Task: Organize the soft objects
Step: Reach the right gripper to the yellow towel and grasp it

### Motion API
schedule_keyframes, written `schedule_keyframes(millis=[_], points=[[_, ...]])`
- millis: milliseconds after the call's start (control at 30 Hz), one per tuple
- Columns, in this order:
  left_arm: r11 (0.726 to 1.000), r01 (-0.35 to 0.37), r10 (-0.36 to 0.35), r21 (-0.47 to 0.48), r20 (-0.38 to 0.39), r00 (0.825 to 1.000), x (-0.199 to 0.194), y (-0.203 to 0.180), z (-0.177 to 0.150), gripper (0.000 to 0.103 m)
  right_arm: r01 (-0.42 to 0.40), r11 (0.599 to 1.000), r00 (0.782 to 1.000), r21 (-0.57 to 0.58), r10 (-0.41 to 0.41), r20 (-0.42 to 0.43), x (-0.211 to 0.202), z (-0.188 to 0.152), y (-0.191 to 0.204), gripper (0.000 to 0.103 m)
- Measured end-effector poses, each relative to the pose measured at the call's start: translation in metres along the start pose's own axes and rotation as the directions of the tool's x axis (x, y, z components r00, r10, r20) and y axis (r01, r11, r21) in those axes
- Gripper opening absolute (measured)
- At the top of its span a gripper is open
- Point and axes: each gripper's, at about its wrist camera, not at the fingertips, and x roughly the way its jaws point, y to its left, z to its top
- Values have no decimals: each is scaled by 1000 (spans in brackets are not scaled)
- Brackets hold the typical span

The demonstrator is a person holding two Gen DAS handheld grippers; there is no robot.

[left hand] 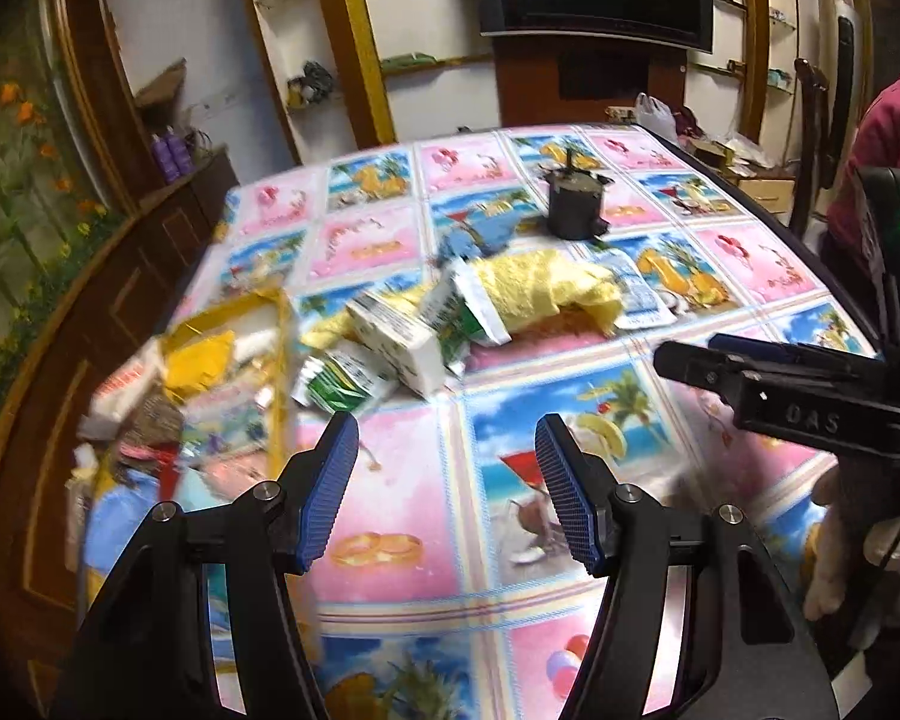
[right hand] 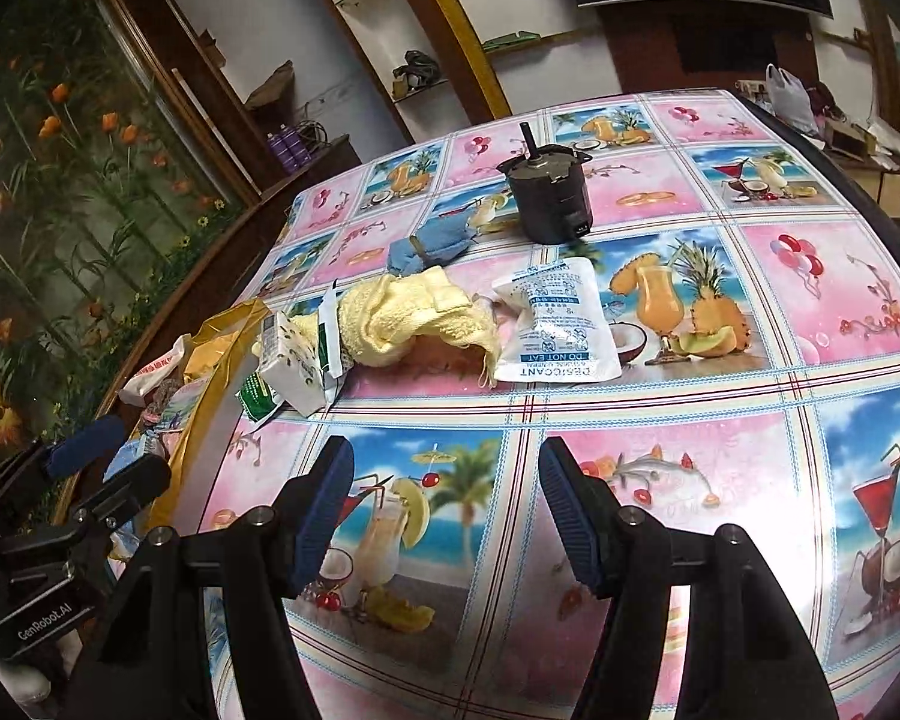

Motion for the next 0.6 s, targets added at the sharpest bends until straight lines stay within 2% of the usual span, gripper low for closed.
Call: schedule_keyframes(millis=[133, 267, 467, 600], points=[[994, 104, -106, -39, -41, 994, 18, -4, -20, 62, 8, 1000, 1000, 22, -9, 10, 1, 3, -6, 64], [975, 200, -209, -94, -87, 974, 38, -3, -36, 62, 34, 999, 999, 22, -35, 29, 2, 15, -7, 64], [937, 278, -306, -212, -109, 946, 58, 9, -49, 62, 67, 998, 995, -14, -66, 79, 14, 50, 8, 64], [925, 297, -321, -238, -67, 945, 56, 14, -52, 62, 85, 994, 995, -61, -82, 50, 49, 85, 28, 64]])
